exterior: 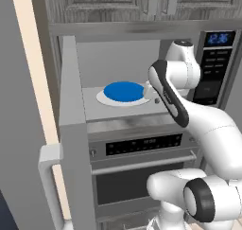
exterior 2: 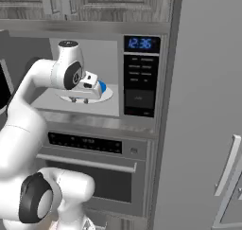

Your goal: Pick the marshmallow from the counter and place it in the microwave.

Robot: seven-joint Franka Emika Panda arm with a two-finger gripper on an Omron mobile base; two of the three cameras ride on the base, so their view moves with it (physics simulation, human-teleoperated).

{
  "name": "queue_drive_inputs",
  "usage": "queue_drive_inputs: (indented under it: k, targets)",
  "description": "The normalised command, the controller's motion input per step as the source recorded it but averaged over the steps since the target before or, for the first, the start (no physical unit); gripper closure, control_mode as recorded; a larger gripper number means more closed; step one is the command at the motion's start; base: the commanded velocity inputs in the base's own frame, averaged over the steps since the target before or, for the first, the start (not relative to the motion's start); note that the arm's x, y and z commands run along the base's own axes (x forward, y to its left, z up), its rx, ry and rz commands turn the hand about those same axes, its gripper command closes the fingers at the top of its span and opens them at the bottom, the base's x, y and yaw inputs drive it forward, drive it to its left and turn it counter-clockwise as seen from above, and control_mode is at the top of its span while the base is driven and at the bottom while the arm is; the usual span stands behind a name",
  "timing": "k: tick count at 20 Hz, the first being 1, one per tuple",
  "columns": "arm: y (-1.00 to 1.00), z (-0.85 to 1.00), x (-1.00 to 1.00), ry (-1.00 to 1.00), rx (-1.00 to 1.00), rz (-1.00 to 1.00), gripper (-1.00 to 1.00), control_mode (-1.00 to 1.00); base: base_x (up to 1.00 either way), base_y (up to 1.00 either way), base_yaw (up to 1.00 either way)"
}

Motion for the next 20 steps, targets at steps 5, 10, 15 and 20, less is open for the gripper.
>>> queue_drive_inputs:
  k: [5, 10, 15, 20]
  targets:
    - [0.00, 0.00, 0.00, 0.00, 0.00, 0.00, -1.00, 1.00, -0.71, -0.16, 0.01]
    - [0.00, 0.00, 0.00, 0.00, 0.00, 0.00, -1.00, 1.00, -1.00, -0.24, 0.00]
    - [0.00, 0.00, 0.00, 0.00, 0.00, 0.00, -1.00, 1.00, -0.80, -0.22, 0.00]
    - [0.00, 0.00, 0.00, 0.00, 0.00, 0.00, -1.00, 1.00, -0.06, -0.05, -0.40]
